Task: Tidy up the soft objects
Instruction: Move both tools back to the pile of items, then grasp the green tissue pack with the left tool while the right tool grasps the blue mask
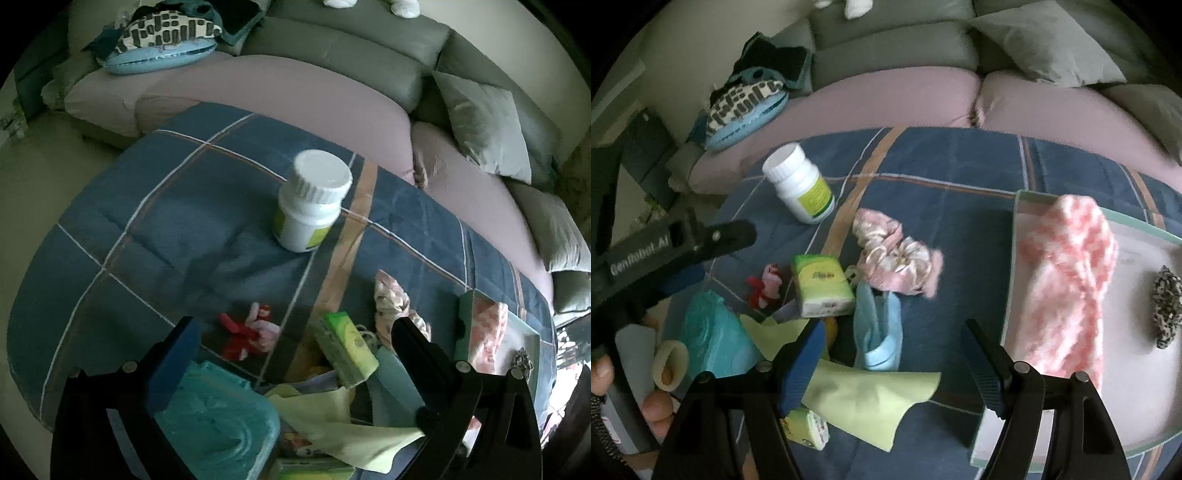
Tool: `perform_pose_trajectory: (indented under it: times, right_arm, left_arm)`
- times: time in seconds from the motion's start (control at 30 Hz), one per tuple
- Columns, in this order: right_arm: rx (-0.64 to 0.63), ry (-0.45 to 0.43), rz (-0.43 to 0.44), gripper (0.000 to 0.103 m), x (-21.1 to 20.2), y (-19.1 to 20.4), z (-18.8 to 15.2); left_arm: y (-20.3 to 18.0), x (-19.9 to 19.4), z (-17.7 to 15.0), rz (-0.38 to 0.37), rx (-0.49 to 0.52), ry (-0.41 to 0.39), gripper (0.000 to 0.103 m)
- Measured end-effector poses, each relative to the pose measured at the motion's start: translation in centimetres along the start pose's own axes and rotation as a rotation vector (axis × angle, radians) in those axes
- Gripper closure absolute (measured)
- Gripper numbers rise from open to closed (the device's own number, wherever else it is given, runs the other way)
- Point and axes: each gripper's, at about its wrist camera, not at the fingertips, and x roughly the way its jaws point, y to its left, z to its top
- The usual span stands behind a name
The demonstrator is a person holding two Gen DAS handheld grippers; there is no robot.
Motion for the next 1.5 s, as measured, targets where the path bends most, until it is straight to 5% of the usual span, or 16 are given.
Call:
perform_pose_trajectory:
  times: [0.17, 0.33, 0.63, 0.97, 1.5]
  right_arm:
    - [-0.001, 0.018, 0.009, 0.027, 0.6, 0.1, -0.2]
    - [-0.013, 0.037, 0.016, 0.045, 1.4, 0.2, -0.3]
    - [-0.025, 0.059, 0.029, 0.070, 2.1, 0.3, -0.5]
    - [-0.019, 0.065, 0.030, 0.071, 2.3, -0.1, -0.5]
    - [-0.020, 0.080, 0.033, 0.071, 2.6, -0.2, -0.6]
  left_arm:
    - [-1.2, 0.7, -0.1, -0.016, 0.028, 0.014, 0.002]
    - [-2.2, 2.4, -0.3, -0.038, 0.040, 0.073, 0.018]
    - [-3.2, 4.4, -0.3, 0.000, 0.062, 0.115, 0.022]
    - [-3.9, 5.1, -0.3, -0.023, 0.079, 0.141, 0.037]
    - [-4.8, 6.3, -0.8, 0.001, 0.127, 0.175, 0.038]
